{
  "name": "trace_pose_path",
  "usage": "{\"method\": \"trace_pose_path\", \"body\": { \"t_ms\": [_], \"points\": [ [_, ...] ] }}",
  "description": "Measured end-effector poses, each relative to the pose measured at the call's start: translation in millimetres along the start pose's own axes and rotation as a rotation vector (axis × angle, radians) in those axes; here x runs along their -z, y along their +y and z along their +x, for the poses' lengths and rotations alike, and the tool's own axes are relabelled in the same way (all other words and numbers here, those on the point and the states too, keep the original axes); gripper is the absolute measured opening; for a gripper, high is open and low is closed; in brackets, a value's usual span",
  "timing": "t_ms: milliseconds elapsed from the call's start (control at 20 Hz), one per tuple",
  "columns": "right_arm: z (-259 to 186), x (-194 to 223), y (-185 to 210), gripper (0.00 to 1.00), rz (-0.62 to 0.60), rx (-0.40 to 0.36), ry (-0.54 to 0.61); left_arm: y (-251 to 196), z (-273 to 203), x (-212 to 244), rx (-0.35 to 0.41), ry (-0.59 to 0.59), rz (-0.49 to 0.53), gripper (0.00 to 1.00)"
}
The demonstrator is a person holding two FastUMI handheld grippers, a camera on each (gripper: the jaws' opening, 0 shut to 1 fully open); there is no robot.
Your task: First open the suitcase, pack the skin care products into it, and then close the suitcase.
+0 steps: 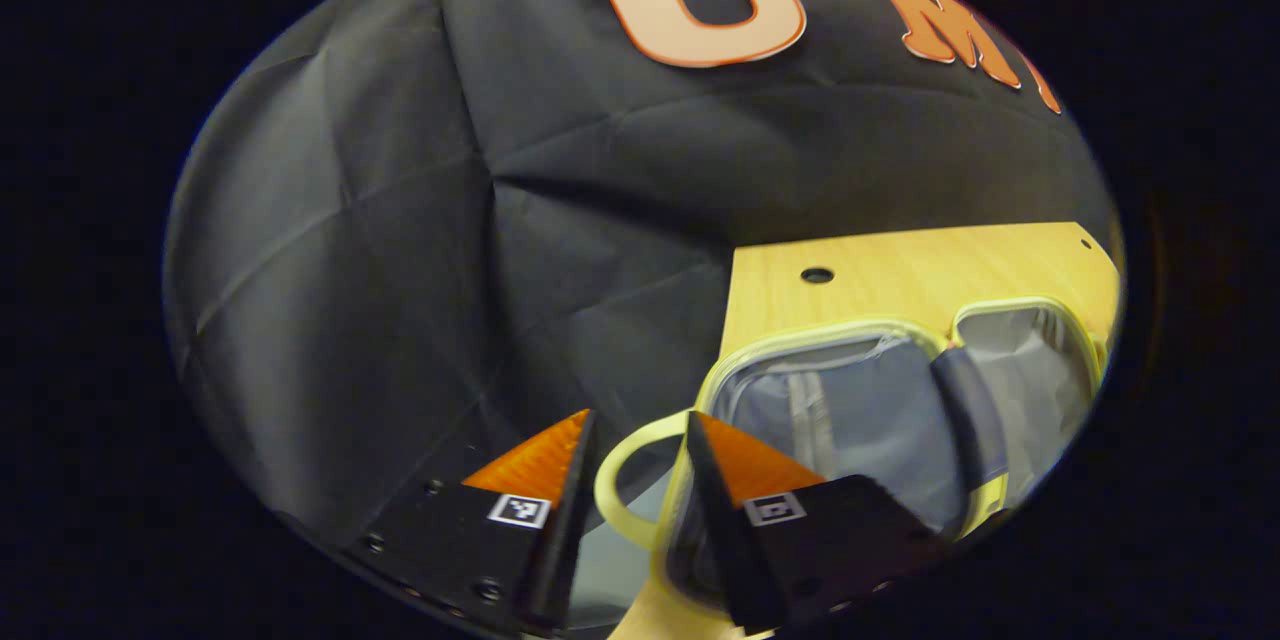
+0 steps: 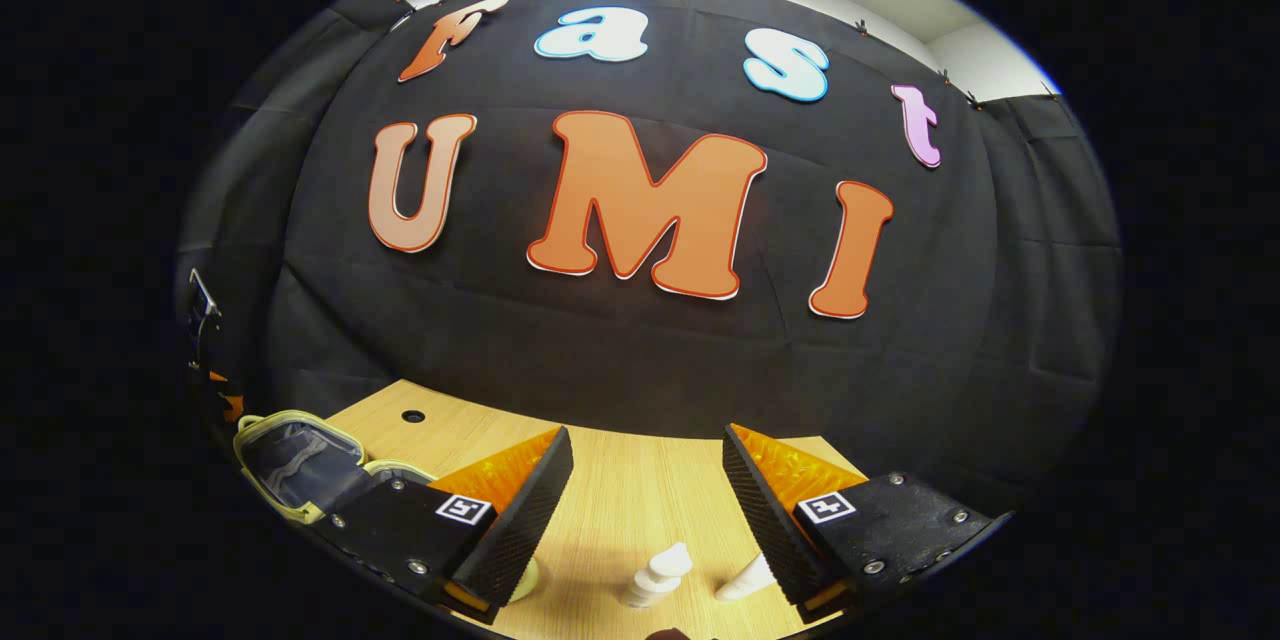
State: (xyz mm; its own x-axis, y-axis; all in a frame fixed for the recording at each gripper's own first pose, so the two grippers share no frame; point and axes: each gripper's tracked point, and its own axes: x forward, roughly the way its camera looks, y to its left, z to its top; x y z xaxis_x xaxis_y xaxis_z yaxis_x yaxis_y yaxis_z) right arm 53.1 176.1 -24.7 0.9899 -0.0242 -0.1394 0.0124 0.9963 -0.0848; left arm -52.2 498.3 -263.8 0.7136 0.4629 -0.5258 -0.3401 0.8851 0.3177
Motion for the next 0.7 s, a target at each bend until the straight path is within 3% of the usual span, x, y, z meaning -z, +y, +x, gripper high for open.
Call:
{"method": "trace_pose_path", "body": {
  "t_ms": [100,250,600,650,700],
  "points": [
    [0,2,-8,0.95,-0.001,-0.002,-0.004,-19,-14,-21,0.031,-0.035,-0.015,0.78],
    [0,9,-18,0.95,0.002,-0.014,-0.009,-56,-36,-63,0.064,-0.119,-0.016,0.9],
    [-3,31,-60,0.95,0.001,-0.038,0.005,-181,-106,-141,0.191,-0.297,0.003,0.98],
    [-3,35,-65,0.96,0.002,-0.044,0.01,-198,-114,-150,0.204,-0.311,0.0,0.93],
    [-3,39,-71,0.96,0.003,-0.046,0.015,-218,-120,-157,0.227,-0.322,-0.004,0.99]
  ]
}}
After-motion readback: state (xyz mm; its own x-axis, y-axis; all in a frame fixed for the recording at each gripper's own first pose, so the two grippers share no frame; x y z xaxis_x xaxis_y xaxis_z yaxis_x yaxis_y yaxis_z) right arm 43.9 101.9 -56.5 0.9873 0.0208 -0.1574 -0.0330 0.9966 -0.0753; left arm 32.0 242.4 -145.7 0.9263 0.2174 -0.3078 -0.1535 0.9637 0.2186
